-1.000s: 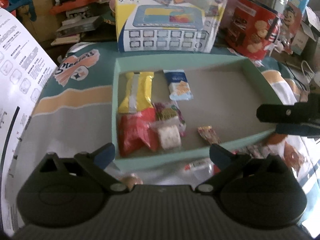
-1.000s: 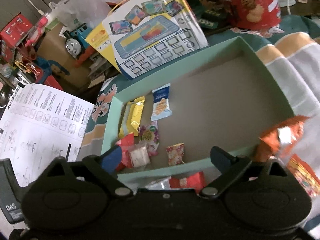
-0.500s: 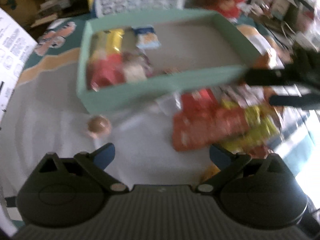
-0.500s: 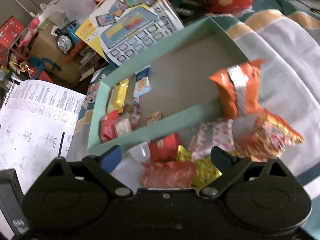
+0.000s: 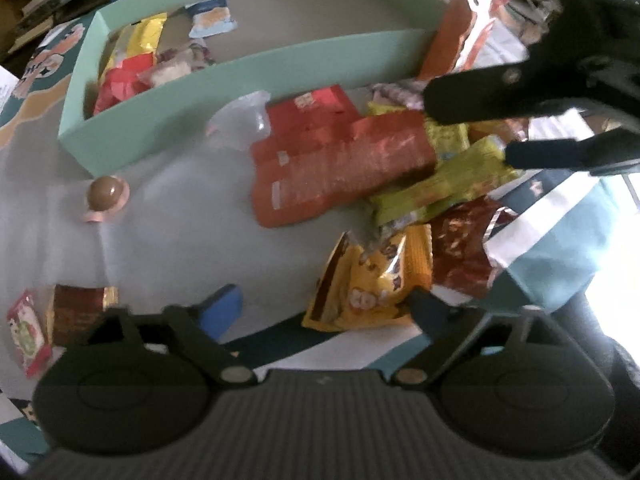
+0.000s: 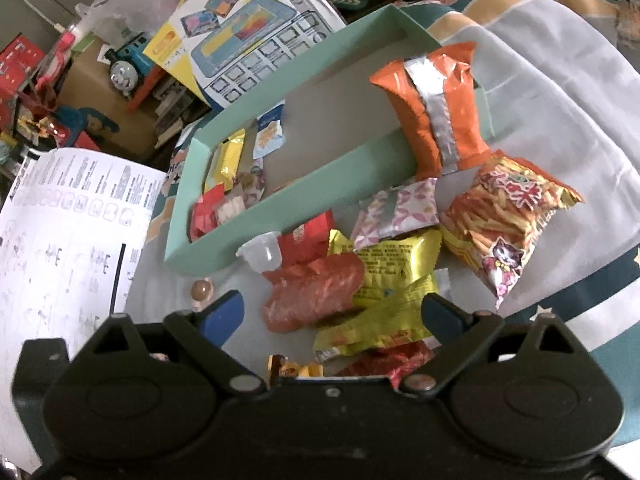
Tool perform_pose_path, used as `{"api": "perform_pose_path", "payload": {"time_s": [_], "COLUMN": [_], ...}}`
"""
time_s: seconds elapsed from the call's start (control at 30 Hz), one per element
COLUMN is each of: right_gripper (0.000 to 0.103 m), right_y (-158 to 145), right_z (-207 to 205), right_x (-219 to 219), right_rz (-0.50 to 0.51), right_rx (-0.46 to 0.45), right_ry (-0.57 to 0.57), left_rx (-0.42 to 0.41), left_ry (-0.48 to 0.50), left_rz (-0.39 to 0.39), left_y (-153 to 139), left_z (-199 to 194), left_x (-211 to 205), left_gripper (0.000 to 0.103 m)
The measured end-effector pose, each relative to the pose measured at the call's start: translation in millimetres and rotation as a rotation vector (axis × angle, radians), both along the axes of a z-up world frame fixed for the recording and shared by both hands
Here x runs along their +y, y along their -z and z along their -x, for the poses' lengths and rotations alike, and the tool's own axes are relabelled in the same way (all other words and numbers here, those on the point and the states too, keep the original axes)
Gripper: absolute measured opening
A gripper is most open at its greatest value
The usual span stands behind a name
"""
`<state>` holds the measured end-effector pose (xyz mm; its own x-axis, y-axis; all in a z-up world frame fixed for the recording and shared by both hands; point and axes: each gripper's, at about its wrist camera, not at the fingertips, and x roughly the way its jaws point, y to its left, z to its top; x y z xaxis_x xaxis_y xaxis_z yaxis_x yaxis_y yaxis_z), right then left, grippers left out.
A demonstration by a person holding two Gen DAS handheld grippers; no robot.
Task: Organize snacks
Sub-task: 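Withdraw both tools from the tray back toward the remaining snack pile, then grasp the orange-yellow snack packet with the left tool while the right tool grasps the red packet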
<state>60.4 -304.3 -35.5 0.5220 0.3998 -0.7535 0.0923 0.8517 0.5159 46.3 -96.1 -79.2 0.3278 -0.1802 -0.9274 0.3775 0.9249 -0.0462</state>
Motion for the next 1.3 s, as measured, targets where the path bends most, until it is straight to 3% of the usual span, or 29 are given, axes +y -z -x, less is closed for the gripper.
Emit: {"api": "perform_pose_path", "payload": {"time_s": [0.23, 0.3, 0.43, 0.6, 0.87, 1.1, 1.2, 1.3], "right_gripper": [0.087, 0.075, 0.062, 0.058, 0.058, 0.057, 0.045, 0.043], "right_y": [-5, -5, -1, 15, 25, 24, 27, 25], "right_z": [-12, -20, -38, -53, -42, -38, -37, -34], "right_x": [22, 36, 67, 80, 90, 101, 109, 108], "right_rz": [0.078, 0.109, 0.202, 0.222, 0.102, 0.179, 0.28, 0.323], "right_rx": [-0.058, -0.073, -0.097, -0.033, 0.101, 0.07, 0.016, 0.0], "right_ry": [-0.074, -0.128, -0.236, -0.259, -0.283, -0.335, -0.377, -0.429], "left_rx": [-0.012, -0.004, 0.007, 0.003, -0.008, -0.004, -0.003, -0.001], "left_ry": [-0.14, -0.173, -0.223, -0.257, -0.306, -0.289, -0.268, -0.253], "left_rz": [-0.008, -0.001, 0.009, 0.03, 0.078, 0.089, 0.089, 0.083], "left_y": [0, 1, 3, 1, -3, -2, -3, -4], "left_z": [-13, -16, -17, -18, -20, -17, -15, -14], "left_x": [38, 51, 73, 93, 119, 122, 118, 114], "left_gripper": [0.091, 0.093, 0.094, 0.095, 0.095, 0.097, 0.097, 0.097]}}
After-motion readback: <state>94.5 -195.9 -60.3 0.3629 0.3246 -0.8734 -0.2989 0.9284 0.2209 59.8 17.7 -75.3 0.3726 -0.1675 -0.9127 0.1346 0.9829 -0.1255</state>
